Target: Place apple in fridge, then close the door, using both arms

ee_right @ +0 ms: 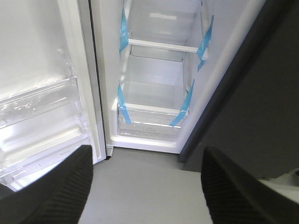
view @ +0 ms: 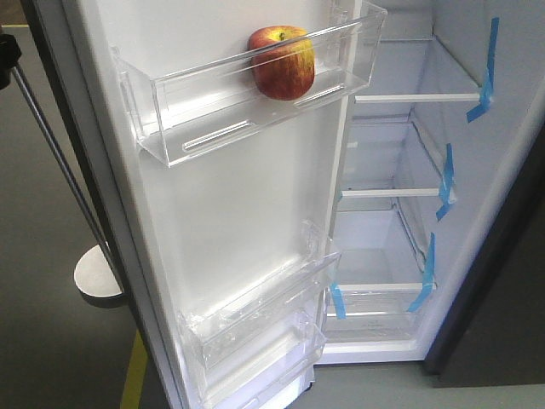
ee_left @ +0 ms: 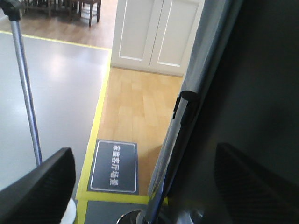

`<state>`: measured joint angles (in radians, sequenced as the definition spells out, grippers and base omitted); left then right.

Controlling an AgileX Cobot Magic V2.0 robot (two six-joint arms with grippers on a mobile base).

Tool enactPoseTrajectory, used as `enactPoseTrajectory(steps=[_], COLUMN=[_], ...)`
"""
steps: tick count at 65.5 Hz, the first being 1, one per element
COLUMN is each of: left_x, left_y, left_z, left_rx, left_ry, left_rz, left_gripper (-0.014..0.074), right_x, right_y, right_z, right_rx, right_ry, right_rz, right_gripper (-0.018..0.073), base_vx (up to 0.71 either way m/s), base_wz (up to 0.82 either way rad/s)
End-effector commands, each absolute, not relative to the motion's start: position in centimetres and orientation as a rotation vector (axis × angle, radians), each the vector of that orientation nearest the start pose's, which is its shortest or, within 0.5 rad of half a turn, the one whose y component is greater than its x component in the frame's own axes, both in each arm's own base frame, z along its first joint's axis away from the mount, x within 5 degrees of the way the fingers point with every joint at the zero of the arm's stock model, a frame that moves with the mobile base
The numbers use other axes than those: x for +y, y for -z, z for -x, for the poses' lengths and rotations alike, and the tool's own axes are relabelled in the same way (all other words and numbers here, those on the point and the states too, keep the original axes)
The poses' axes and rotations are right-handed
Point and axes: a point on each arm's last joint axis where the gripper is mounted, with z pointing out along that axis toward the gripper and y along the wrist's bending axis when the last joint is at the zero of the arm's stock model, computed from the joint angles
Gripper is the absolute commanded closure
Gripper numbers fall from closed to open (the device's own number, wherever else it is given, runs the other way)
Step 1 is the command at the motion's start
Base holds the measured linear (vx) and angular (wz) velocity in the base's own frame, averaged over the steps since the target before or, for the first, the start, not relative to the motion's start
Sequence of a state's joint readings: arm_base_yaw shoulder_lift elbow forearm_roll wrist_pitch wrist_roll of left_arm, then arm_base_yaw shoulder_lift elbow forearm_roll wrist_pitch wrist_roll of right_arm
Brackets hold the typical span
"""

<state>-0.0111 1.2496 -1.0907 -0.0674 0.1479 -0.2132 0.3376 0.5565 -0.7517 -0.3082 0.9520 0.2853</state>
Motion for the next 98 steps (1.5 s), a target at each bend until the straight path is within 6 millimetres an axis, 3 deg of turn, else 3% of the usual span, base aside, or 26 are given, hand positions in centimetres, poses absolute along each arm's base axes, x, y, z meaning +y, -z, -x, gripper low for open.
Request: enactPoseTrajectory(steps=[1, 15, 28, 41, 71, 98], left_x=[-0.5, -0.6, -1.2, -4.5, -12.0, -16.8], left_y=[-41.1, -42.1, -43.0, -44.0, -44.2, -44.8], left_z=[-30.0, -32.7, -33.4, -33.3, -31.4, -29.3], left_rx=[1.701, 1.739, 1.834, 1.809, 1.773, 1.683], left_ry=[0.236, 0.236, 0.181, 0.217, 0.392, 0.492], left_rz=[0.234, 0.231, 0.134, -0.037, -0.292, -0.421], left_gripper=[0.0027, 0.0027, 0.0024, 0.0024, 0.0027, 0.0027], right_x=[0.7, 0.7, 0.7, 0.7, 0.7, 0.7], right_y=[-35.4, -35.4, -35.4, -35.4, -35.4, -35.4], right_z=[-9.3, -9.3, -9.3, -9.3, -9.2, -9.2], right_rx=[2.112, 2.112, 2.112, 2.112, 2.115, 2.115], right_ry=[0.044, 0.044, 0.044, 0.044, 0.044, 0.044], right_rz=[0.132, 0.132, 0.132, 0.132, 0.131, 0.131], right_gripper=[0.0085, 0.0085, 0.0085, 0.0085, 0.0085, 0.0085], base_vx=[0.0, 0.0, 0.0, 0.0, 0.0, -0.01], base_wz=[0.0, 0.0, 0.0, 0.0, 0.02, 0.03])
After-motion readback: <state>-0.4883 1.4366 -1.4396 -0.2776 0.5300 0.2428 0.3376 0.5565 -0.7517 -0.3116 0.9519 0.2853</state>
